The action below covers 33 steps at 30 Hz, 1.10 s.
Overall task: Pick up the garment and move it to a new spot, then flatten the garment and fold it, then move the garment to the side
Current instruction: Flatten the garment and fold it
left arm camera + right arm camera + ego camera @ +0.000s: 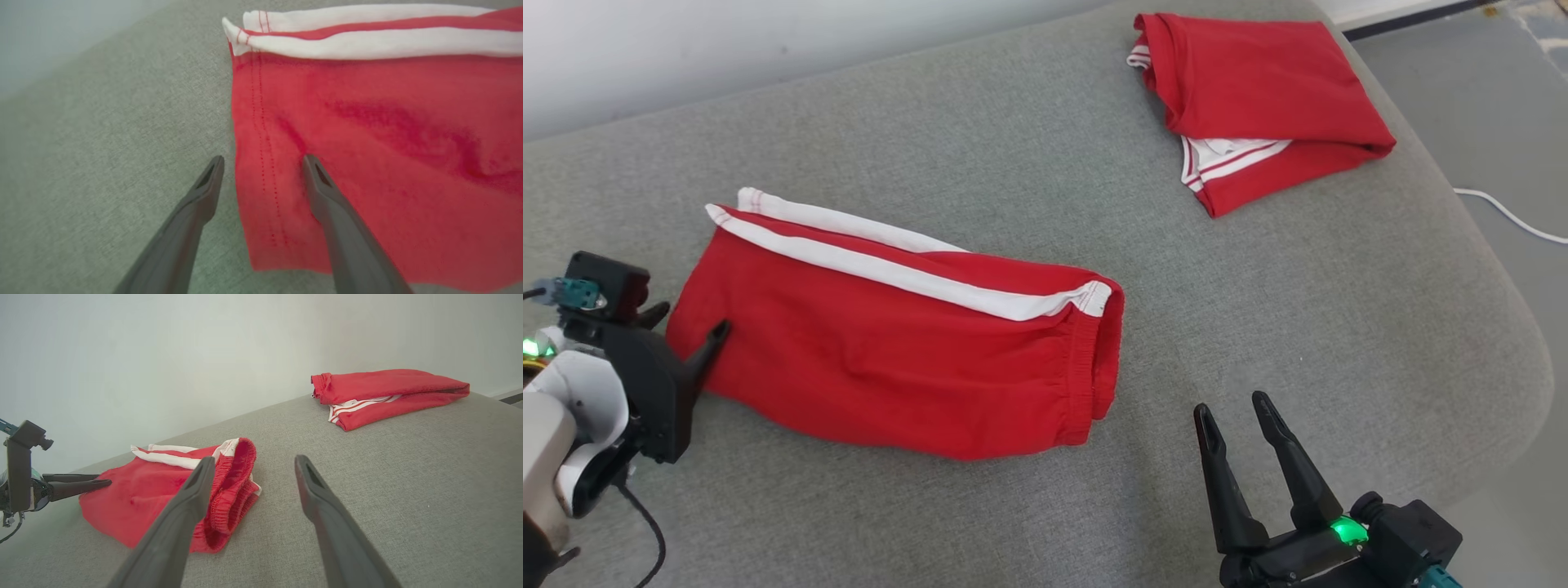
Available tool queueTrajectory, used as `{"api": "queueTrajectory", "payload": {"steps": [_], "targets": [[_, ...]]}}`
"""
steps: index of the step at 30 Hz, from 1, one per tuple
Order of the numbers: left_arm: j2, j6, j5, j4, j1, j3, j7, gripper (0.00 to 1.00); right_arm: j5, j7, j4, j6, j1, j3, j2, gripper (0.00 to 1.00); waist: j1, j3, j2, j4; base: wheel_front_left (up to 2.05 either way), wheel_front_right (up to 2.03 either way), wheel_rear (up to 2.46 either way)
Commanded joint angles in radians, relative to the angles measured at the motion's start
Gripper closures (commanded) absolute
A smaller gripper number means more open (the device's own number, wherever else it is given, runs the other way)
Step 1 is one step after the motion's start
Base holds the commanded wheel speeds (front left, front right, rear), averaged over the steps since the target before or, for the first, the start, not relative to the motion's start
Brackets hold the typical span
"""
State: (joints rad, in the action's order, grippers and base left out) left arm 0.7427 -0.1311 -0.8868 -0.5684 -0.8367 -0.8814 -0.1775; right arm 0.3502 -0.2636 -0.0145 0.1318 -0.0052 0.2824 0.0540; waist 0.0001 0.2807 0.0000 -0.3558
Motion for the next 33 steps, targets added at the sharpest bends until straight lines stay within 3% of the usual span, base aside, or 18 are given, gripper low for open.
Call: {"api": "queueTrajectory", "payload": {"steps": [1, 8, 9, 10, 11, 20, 29, 33], "targets": [[0.008, 0.002, -0.023, -0.015, 0.002, -0.003, -0.01, 0.0, 0.003, -0.001, 0.001, -0.002, -0.009, -0.002, -0.003, 0.0, -0.0001, 0.018, 0.0, -0.017, 0.0, 0.0, 0.0], [-0.013, 0.001, -0.077, -0.037, 0.004, -0.052, -0.084, 0.0, 0.001, -0.001, 0.009, -0.002, -0.017, -0.008, -0.004, 0.0, -0.0001, 0.026, 0.0, -0.014, 0.0, 0.0, 0.0], [-0.017, 0.001, -0.08, -0.041, 0.006, -0.062, -0.101, 0.13, 0.001, -0.001, 0.01, -0.002, -0.02, -0.008, -0.004, 0.0, -0.0001, 0.026, 0.0, -0.013, 0.0, 0.0, 0.0], [-0.02, 0.001, -0.08, -0.038, 0.006, -0.073, -0.11, 0.44, 0.002, -0.001, 0.01, -0.002, -0.021, -0.007, -0.004, 0.0, -0.0001, 0.024, 0.0, -0.011, 0.0, 0.0, 0.0], [-0.023, 0.001, -0.086, -0.034, 0.007, -0.082, -0.119, 1.0, 0.001, -0.001, 0.011, -0.002, -0.021, -0.005, -0.005, 0.0, -0.0001, 0.021, 0.0, -0.007, 0.0, 0.0, 0.0], [-0.053, 0.001, -0.121, 0.008, -0.001, -0.097, -0.044, 1.0, -0.017, 0.0, 0.034, -0.002, -0.006, -0.005, -0.004, 0.0, -0.0001, -0.068, 0.0, 0.084, 0.0, 0.0, 0.0], [-0.078, 0.01, -0.156, 0.046, 0.111, -0.096, 0.058, 1.0, -0.021, 0.0, 0.058, -0.002, 0.04, -0.045, -0.001, 0.0, -0.0001, -0.175, 0.0, 0.171, 0.0, 0.0, 0.0], [-0.095, 0.051, -0.189, 0.09, 0.199, -0.087, 0.105, 1.0, -0.025, 0.0, 0.062, -0.002, 0.073, -0.071, 0.003, 0.0, -0.0001, -0.211, 0.0, 0.21, 0.0, 0.0, 0.0]]}}
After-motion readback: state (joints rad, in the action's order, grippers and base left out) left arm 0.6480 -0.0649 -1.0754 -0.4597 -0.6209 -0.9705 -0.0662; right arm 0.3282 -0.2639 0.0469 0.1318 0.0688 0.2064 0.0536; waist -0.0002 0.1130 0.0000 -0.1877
